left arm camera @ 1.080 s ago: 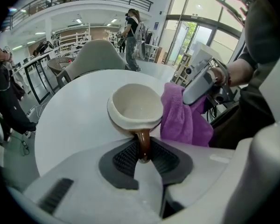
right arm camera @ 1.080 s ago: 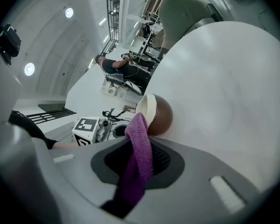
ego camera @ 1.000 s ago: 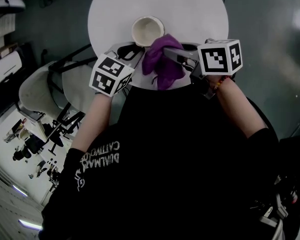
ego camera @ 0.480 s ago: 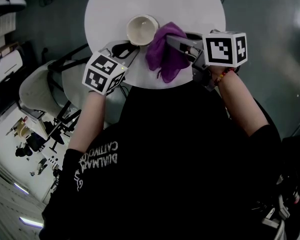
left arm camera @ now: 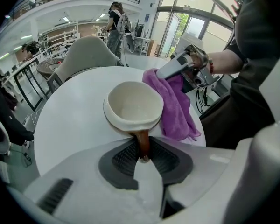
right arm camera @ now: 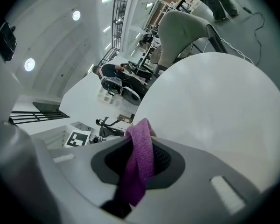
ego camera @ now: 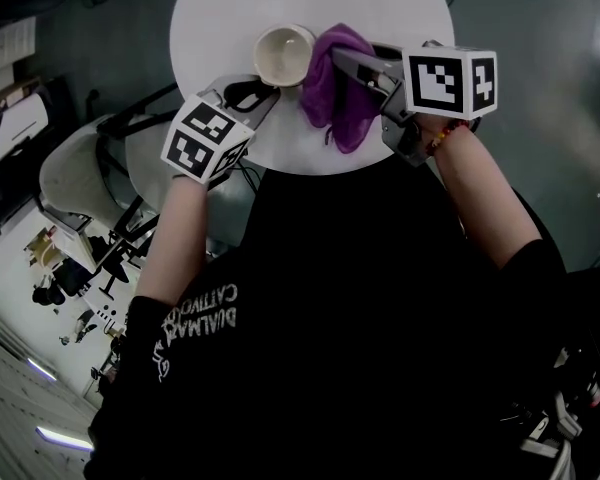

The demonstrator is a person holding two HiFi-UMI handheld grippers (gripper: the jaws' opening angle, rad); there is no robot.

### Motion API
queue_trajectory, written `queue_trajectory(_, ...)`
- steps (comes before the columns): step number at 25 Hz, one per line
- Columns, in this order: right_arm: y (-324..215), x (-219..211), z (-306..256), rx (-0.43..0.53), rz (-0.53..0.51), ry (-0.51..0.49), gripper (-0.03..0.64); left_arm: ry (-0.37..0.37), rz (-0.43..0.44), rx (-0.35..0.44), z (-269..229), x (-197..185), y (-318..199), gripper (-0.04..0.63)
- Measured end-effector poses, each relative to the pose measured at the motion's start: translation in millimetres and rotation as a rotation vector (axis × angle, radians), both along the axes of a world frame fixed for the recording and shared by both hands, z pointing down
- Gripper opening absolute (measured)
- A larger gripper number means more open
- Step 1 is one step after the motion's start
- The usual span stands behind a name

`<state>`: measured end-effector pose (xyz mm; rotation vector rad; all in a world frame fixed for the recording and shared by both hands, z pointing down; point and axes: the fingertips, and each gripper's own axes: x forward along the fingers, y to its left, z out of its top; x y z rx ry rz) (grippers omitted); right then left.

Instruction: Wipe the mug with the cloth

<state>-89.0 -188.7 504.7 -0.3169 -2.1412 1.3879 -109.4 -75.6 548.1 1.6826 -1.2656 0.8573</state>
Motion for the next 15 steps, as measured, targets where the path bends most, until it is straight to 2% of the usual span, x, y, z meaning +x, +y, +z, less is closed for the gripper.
queue_trajectory(8, -5.4, -2.5, -1.7, 0.034, 0.05, 0.024, 0.064, 0.013, 0.08, -0.011, -2.5, 6.4, 4.2, 0.069)
queue_trajectory(15, -9.6, -18.0, 6.1, 0.048, 0.136, 0.049, 0.064, 0.055, 0.195, -0.019, 0.7, 1.3, 8.9, 0.08)
